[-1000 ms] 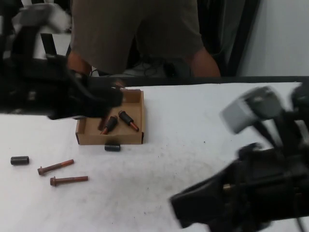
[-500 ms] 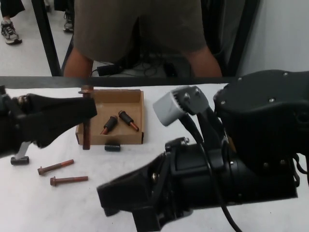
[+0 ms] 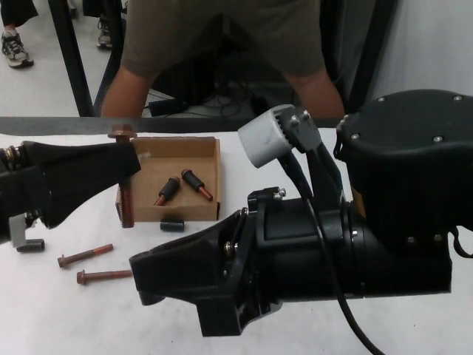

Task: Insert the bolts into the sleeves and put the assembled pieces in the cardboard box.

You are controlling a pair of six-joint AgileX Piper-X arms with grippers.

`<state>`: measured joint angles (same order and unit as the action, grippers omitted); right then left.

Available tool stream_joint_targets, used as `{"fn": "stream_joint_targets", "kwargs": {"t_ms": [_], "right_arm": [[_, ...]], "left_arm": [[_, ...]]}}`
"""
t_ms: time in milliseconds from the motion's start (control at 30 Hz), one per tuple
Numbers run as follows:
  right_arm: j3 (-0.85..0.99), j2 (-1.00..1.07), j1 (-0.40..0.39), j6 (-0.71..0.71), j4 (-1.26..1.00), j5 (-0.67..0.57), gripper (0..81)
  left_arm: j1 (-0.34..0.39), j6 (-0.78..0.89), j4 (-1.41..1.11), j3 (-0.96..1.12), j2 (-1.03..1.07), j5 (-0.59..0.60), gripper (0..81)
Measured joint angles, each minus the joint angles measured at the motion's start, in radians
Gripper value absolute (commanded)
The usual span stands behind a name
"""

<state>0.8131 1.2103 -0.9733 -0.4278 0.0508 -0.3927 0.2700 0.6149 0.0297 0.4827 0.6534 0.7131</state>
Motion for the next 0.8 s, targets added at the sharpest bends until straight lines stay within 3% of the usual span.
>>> {"fn": "stream_joint_targets", "kwargs": {"t_ms": [800], "right_arm": [[0.0,0.0,0.0,0.023,-0.051,0.043,0.3]], "left_arm": [[0.011,0.069,-0.03,-0.002,0.0,-0.008,0.8]]}}
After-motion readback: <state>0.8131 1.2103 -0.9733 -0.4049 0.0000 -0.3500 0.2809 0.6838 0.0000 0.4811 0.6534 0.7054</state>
